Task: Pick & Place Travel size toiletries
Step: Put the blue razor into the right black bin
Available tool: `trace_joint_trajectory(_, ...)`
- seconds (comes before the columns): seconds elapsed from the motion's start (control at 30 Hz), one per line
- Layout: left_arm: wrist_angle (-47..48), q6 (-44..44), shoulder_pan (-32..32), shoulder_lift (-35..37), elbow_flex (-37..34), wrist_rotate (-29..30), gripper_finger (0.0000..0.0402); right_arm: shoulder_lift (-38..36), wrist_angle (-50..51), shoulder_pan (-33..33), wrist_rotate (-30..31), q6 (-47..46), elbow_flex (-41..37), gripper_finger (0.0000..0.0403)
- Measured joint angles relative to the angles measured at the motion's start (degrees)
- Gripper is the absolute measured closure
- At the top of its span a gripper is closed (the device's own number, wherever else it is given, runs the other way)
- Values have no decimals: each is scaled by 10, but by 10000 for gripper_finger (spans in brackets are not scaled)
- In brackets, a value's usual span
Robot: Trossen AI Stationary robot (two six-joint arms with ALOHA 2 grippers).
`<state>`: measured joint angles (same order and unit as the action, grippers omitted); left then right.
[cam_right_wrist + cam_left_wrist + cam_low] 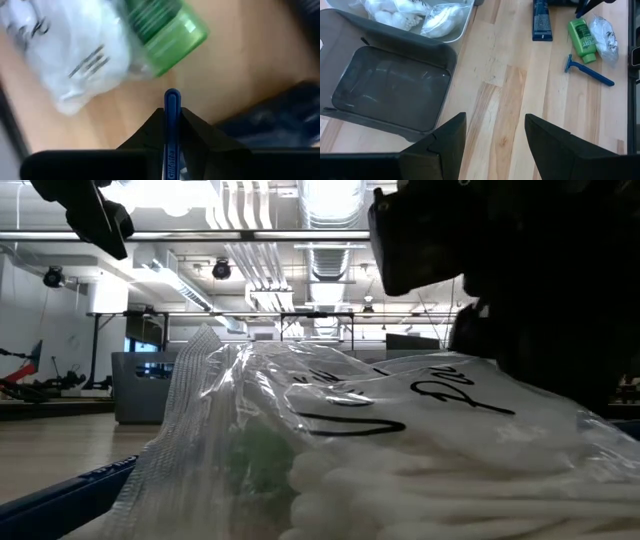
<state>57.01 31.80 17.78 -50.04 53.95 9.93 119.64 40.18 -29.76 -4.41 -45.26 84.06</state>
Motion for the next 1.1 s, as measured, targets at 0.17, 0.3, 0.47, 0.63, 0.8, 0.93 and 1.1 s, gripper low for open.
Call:
trace_joint_trajectory(0.17,0,0,0,0,0,0,195,-16,21,-1,-48,-34,27,378)
trace_joint_trajectory(0.3,-1,0,0,0,0,0,195,-55,42,9,-31,-98,47,377)
trace_joint_trajectory(0.47,-1,-1,0,-2,0,5,195,-138,96,52,93,-223,48,377)
trace_joint_trajectory(0.63,-11,-2,-1,-3,0,31,196,-214,180,121,210,-348,44,372)
trace_joint_trajectory(0.8,-44,-25,-1,-7,0,36,195,-239,195,220,269,-360,38,367)
trace_joint_trajectory(0.93,-70,-26,-1,-7,0,36,195,-232,191,302,268,-308,35,370)
trace_joint_trajectory(1.1,-77,-4,-1,-8,0,36,195,-194,172,381,221,-248,26,365)
